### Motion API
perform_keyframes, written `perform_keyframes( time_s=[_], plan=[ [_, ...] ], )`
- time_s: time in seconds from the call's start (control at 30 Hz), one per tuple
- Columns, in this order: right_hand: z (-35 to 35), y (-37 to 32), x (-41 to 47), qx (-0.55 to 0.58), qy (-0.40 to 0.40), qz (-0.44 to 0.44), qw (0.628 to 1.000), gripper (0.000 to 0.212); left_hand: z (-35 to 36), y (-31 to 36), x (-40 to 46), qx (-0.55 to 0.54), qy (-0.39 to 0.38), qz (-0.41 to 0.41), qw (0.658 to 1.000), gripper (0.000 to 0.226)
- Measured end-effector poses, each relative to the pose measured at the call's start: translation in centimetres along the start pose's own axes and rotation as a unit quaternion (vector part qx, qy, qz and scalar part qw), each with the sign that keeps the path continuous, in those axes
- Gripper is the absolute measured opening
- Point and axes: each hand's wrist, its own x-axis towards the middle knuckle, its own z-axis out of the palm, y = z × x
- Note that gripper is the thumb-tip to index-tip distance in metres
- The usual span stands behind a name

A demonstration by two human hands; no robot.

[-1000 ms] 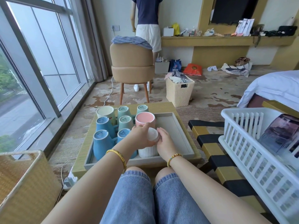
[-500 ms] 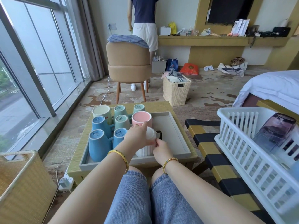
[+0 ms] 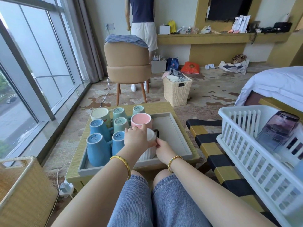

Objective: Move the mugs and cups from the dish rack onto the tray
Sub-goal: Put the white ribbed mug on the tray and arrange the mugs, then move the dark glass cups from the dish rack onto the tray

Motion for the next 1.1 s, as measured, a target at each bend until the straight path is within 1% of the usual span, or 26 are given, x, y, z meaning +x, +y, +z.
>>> perform_keyframes(
  time_s=[0.23, 0.37, 0.47, 0.53, 0.6, 0.7, 0.8, 0.97, 1.1],
  plan=[
    [-0.7, 0.4, 0.3, -0.032, -0.030, -0.016, 0.999, 0.045, 0.4, 0.2, -0.4, 0.012, 0.010, -0.016, 1.000, 0.086],
    [-2.1, 0.1, 0.0, -0.081, -0.061, -0.015, 0.995, 0.037, 0.8, 0.6, -0.9, 0.023, 0.014, -0.023, 0.999, 0.089],
    [-3.8, -0.4, -0.7, -0.099, -0.046, -0.017, 0.994, 0.037, 0.6, 1.7, -1.4, -0.004, 0.018, -0.037, 0.999, 0.090],
    [-5.6, -1.1, -1.2, -0.099, -0.030, -0.024, 0.994, 0.042, 0.0, 2.9, -1.6, -0.035, 0.037, -0.026, 0.998, 0.084],
    [-8.0, -2.0, -1.7, -0.098, -0.013, -0.037, 0.994, 0.046, -1.0, 4.5, -1.5, -0.048, 0.065, 0.009, 0.997, 0.069],
    [-12.7, -3.0, -3.2, -0.095, 0.036, -0.071, 0.992, 0.045, -2.8, 7.7, -1.3, -0.088, 0.096, 0.076, 0.989, 0.051],
    [-17.8, -2.4, -5.6, -0.055, 0.104, -0.090, 0.989, 0.039, -4.5, 11.9, -1.1, -0.164, 0.124, 0.137, 0.969, 0.040],
    [-24.6, 2.0, -9.2, -0.011, 0.252, -0.065, 0.966, 0.036, -6.5, 20.3, -1.4, -0.316, 0.094, 0.191, 0.925, 0.033],
    [-28.2, 6.3, -11.2, 0.019, 0.349, -0.012, 0.937, 0.034, -6.8, 26.5, -2.4, -0.348, 0.051, 0.269, 0.897, 0.028]
  ],
)
